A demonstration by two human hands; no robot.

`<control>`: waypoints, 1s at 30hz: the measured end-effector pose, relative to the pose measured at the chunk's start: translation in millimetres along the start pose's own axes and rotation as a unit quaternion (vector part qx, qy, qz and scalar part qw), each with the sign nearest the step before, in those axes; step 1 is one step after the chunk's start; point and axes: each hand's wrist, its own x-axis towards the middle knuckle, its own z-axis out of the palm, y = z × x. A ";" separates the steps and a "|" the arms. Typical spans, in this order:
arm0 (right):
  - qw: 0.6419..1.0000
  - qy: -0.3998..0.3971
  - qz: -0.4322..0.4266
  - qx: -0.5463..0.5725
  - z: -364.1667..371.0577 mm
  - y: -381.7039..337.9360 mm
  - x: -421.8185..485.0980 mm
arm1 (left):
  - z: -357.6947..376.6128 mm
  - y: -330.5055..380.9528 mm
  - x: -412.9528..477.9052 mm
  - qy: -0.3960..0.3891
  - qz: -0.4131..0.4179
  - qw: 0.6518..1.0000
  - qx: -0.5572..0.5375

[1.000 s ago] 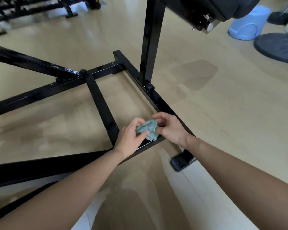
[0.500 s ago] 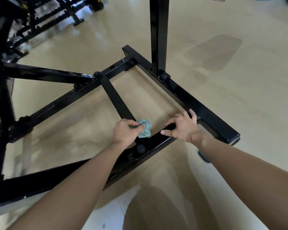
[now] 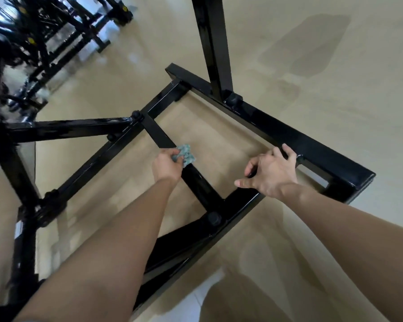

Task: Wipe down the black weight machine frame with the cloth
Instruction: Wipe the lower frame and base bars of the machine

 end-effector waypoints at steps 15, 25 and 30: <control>0.999 0.026 -0.011 -0.019 5.0 -2.3 -2.0 | -5.8 -19.4 22.0 -0.114 0.191 0.974 0.041; 0.999 0.024 -0.020 -0.020 8.4 -0.2 -1.1 | -10.7 28.5 61.2 -0.272 0.191 0.897 0.292; 0.999 0.021 -0.025 -0.025 7.9 0.8 0.5 | -6.2 30.4 71.6 -0.234 0.187 0.880 0.368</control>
